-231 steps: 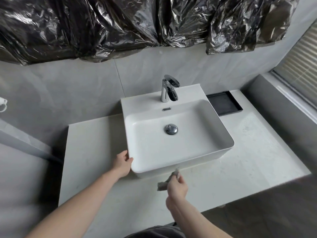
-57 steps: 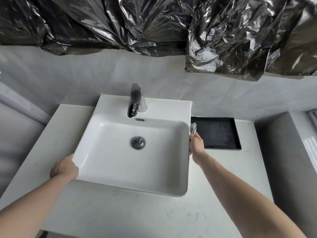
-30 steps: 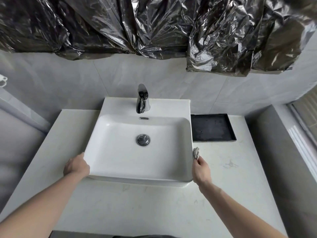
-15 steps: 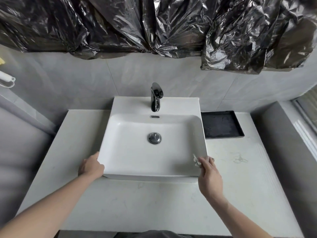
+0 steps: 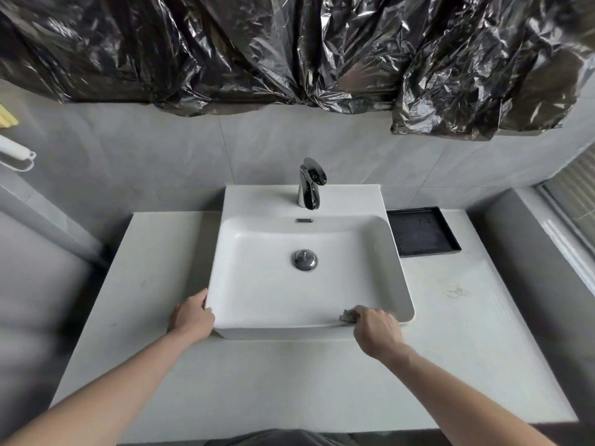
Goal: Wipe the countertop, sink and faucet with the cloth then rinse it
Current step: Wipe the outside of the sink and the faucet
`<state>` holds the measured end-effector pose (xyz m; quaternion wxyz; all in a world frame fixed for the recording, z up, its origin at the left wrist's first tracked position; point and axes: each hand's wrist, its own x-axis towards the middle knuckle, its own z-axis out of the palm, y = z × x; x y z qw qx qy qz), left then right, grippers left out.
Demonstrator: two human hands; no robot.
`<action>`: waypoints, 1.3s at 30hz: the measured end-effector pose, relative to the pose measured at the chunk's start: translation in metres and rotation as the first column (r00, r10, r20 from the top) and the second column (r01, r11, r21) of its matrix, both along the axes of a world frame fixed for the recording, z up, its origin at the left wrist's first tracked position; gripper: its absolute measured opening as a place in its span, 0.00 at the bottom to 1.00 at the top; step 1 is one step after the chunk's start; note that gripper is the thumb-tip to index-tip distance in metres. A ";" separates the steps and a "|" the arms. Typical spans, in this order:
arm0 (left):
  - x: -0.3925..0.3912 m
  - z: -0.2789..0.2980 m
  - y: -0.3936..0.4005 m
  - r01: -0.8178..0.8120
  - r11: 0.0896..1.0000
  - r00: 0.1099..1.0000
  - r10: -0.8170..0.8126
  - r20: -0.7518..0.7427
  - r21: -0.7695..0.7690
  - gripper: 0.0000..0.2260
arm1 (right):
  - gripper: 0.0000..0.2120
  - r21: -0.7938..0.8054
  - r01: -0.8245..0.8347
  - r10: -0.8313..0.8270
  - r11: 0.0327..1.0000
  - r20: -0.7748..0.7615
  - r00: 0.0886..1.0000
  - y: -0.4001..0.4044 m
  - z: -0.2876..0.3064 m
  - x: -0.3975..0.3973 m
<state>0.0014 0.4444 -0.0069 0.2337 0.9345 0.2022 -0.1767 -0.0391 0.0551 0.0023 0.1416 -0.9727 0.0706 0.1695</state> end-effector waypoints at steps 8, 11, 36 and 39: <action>0.000 0.007 0.013 0.037 0.988 0.999 -0.043 -0.032 -0.153 0.20 | 0.28 0.193 -0.057 0.111 0.980 -0.285 0.952 0.135 0.011 0.027; 0.002 -0.002 0.029 -0.007 0.959 0.998 -0.010 -0.060 -0.283 0.24 | 0.30 0.277 -0.089 0.171 0.957 -0.288 0.942 0.195 0.011 0.030; 0.063 0.002 0.037 -0.222 0.770 0.975 0.163 -0.151 -0.598 0.18 | 0.17 0.543 0.360 -0.108 0.759 -0.440 0.891 0.243 -0.012 0.069; 0.063 -0.011 0.046 -0.271 0.713 0.962 0.175 -0.211 -0.647 0.18 | 0.17 0.606 0.555 -0.277 0.570 -0.494 0.824 0.274 -0.015 0.085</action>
